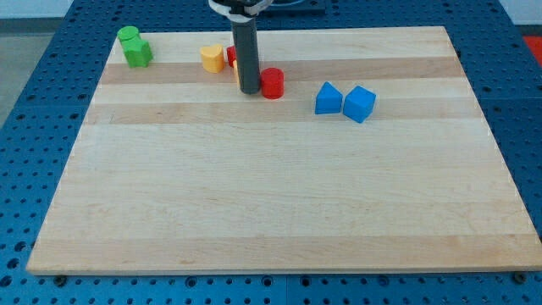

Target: Slightly push the blue triangle into the blue cube

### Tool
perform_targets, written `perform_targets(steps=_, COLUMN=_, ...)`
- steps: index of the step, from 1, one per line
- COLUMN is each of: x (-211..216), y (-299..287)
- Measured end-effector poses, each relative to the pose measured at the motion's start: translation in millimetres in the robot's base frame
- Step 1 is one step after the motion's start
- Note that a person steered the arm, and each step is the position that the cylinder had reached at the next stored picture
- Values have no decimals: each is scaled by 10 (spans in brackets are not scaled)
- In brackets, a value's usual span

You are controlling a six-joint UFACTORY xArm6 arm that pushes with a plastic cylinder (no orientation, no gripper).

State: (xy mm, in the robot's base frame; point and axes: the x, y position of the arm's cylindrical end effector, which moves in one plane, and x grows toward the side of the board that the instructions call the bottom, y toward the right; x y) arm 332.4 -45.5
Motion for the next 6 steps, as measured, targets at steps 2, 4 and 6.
perform_targets(steps=2, x=-94, y=-16)
perform_targets(steps=4, x=166, y=227)
perform_targets(steps=6, x=346, y=647)
